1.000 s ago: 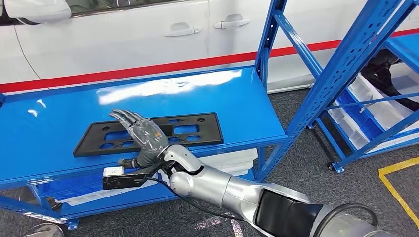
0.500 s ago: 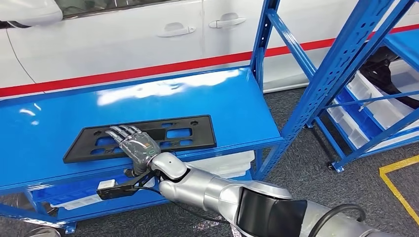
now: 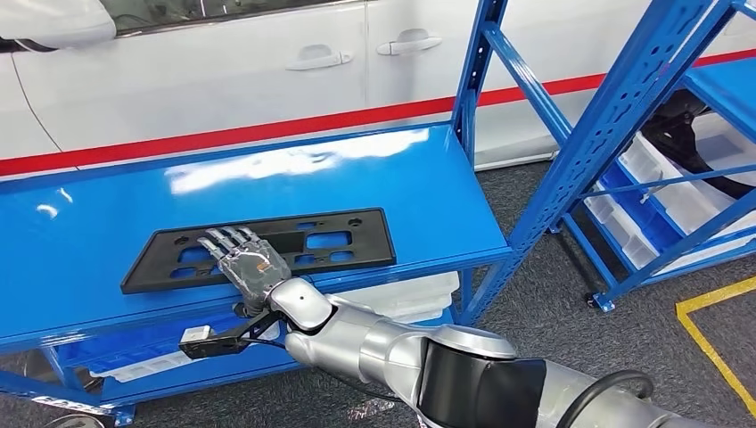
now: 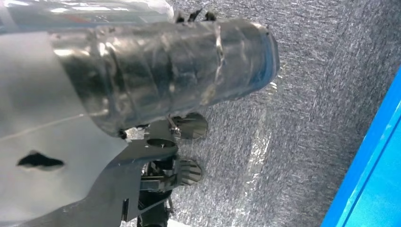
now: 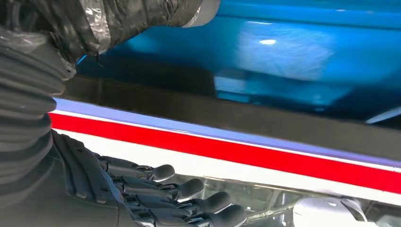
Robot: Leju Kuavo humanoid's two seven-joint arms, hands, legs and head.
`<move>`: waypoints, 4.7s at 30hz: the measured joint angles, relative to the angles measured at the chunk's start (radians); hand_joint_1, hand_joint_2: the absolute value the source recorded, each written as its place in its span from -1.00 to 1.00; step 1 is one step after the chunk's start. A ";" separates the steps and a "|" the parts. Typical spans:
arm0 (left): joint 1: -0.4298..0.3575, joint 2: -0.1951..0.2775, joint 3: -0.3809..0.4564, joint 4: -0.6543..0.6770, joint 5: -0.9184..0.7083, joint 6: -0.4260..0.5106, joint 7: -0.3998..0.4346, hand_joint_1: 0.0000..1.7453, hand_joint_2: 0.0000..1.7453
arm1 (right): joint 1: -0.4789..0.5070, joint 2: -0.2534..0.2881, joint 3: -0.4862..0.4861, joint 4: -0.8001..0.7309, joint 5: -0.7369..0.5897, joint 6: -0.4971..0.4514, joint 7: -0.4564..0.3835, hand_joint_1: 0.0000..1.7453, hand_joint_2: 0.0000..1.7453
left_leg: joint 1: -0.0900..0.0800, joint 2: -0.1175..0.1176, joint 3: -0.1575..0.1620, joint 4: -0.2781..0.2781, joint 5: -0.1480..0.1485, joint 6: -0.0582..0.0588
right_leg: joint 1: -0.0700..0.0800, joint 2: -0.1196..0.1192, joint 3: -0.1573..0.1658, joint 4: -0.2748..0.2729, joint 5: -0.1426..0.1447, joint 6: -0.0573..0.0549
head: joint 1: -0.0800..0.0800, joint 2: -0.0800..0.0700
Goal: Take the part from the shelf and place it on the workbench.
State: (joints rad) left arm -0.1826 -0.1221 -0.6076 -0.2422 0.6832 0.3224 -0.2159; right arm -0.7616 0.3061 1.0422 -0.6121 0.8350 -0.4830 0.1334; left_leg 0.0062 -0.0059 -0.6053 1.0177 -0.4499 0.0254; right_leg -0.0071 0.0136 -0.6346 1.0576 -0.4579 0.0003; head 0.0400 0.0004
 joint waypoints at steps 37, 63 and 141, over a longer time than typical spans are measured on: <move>-0.004 -0.007 -0.052 0.000 0.053 0.002 -0.009 -1.00 -1.00 | -0.065 -0.009 -0.001 0.116 0.115 0.206 0.218 1.00 1.00 | 0.002 0.004 0.005 -0.008 0.005 0.012 | -0.004 -0.004 -0.106 0.236 -0.092 0.018 | 0.004 0.000; -0.012 -0.005 -0.055 0.000 0.065 0.056 -0.199 -1.00 1.00 | -0.068 -0.058 -0.018 0.064 0.115 -0.031 0.125 1.00 1.00 | 0.007 0.004 0.002 -0.001 0.002 0.004 | -0.004 -0.003 -0.031 0.071 -0.044 0.012 | 0.006 0.000; 0.043 0.068 -0.134 0.000 0.133 -0.022 -0.143 -1.00 1.00 | 0.475 -0.493 -0.393 -1.446 -0.702 -0.173 -0.479 1.00 1.00 | 0.007 0.009 -0.091 0.218 -0.162 -0.024 | -0.021 -0.016 -0.005 0.056 -0.040 -0.017 | 0.036 0.000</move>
State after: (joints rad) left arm -0.1396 -0.0542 -0.7414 -0.2422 0.8158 0.2999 -0.3590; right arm -0.2867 -0.1866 0.6487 -2.0578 0.1333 -0.6558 -0.3461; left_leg 0.0130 0.0029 -0.6961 1.2357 -0.6118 0.0010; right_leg -0.0281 -0.0029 -0.6391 1.1140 -0.4974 -0.0169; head 0.0760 0.0008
